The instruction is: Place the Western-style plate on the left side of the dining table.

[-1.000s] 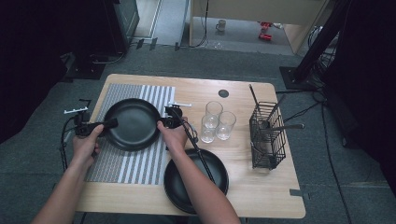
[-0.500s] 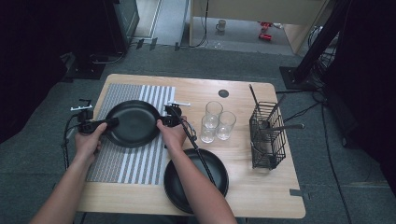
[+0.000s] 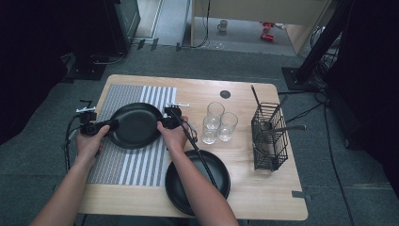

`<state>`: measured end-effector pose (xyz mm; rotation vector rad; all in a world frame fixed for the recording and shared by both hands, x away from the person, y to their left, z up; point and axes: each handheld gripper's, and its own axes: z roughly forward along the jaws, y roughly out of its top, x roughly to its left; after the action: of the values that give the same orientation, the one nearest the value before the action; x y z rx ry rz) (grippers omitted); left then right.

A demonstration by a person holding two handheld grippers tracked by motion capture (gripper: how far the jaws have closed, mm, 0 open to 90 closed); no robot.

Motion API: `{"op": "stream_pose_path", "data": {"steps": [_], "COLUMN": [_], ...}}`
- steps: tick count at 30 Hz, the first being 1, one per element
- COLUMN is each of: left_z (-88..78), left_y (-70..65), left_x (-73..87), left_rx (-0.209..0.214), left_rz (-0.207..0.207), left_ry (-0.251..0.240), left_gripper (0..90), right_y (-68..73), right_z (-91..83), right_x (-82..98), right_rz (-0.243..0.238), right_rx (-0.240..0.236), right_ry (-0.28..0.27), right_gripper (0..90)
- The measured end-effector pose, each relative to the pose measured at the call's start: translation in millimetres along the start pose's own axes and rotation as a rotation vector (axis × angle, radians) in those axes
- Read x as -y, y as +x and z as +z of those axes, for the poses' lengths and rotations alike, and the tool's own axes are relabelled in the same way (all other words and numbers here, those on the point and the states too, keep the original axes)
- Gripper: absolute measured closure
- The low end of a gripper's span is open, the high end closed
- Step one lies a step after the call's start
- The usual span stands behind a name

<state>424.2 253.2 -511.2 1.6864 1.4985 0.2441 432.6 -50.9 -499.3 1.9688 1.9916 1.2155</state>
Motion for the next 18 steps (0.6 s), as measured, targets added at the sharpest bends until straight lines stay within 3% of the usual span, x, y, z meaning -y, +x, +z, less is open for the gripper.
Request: {"op": "stream_pose_path", "data": {"steps": [3,5,7,11,13,18], "left_z": [-3.3,-5.9,-9.2,-14.7,-18.4,-24.3], "left_y": [-1.1,-0.3,-0.4,-4.0,-7.5,-13.6], "left_x": [0.8,1.2,2.1,6.2,9.1,12.4], "left_rx": [-0.024,-0.024,-0.030,-0.040,-0.050,-0.055], "left_rz": [0.017,0.006,0.009,0.052,0.064,0.082], "left_ry": [-0.023,-0.038,-0.055,-0.096,-0.109,-0.108], "left_gripper": [66.0,60.9,60.1,55.8,49.9,45.9], "right_y": [0.2,0.5,0.5,3.6,9.7,17.1], "right_z": [-3.9,-8.2,-9.6,-16.0,-20.8,-29.0], "right_x": [0.4,0.2,-0.3,2.4,6.2,9.4], "right_rz": [-0.033,-0.058,-0.057,-0.090,-0.135,-0.197], "right_rx": [0.002,0.013,0.006,-0.011,-0.024,-0.014], "right_ry": [-0.028,-0.042,-0.039,-0.064,-0.087,-0.115], "right_gripper": [70.2,66.8,66.0,64.4,63.0,62.0]}}
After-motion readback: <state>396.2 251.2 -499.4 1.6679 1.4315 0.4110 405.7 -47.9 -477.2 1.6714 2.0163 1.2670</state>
